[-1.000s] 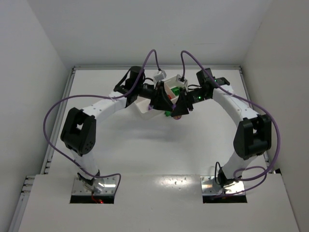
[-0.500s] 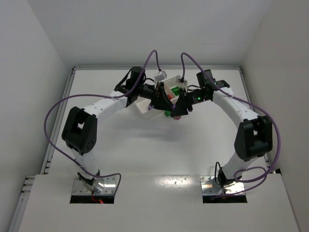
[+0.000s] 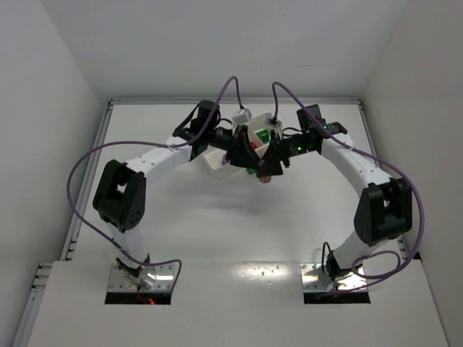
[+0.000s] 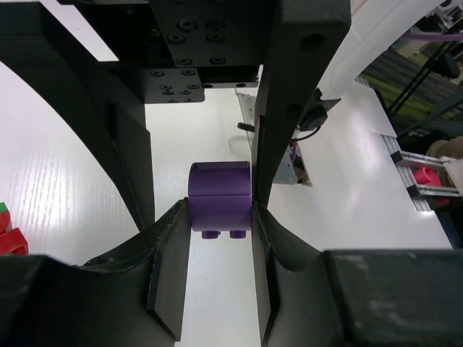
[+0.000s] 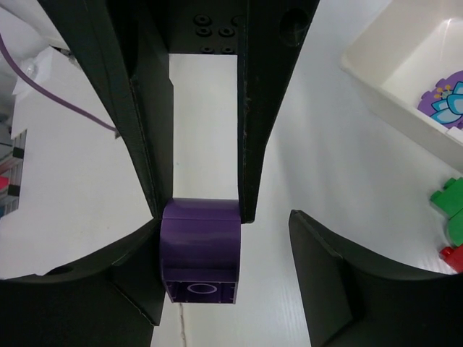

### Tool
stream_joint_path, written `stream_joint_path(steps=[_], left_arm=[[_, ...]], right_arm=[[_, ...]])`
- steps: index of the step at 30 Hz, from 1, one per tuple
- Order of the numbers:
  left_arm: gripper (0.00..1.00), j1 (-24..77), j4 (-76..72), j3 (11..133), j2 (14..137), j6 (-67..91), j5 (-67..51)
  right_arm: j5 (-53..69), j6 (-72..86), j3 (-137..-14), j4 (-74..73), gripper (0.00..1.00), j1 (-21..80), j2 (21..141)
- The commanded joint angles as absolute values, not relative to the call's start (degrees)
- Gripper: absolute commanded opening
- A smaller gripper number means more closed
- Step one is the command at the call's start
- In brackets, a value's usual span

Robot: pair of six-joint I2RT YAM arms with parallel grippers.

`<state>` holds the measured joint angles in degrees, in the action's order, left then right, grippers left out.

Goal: Sort the legos into containers by color

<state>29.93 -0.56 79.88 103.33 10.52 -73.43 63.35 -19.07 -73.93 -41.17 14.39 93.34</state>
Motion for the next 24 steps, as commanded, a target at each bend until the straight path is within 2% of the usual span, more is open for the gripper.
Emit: stream_joint_path(steps=[1,9,18,24], left_arm=[[0.01,30.9,0.4,81.7,103.4,7.5,-75.5],[0.01,29.9,6.1,81.7,103.4,1.7,-73.7],[0.0,29.3,10.0,82.7,103.4,-1.4,-72.6],[0.0,29.3,10.5,83.2,103.4,-2.0,-72.6]], right_arm=[[64.4,-20.1,-74.1,-40.2,0.65,13.6,90.9],[65.6,-24.4,-74.7,-45.1,0.65,12.6,90.4],[68.5,-29.3,-77.1,-52.0,0.56,12.0,92.7],[69.6,-33.0,-80.1,-57.0,0.56,12.0,95.4]])
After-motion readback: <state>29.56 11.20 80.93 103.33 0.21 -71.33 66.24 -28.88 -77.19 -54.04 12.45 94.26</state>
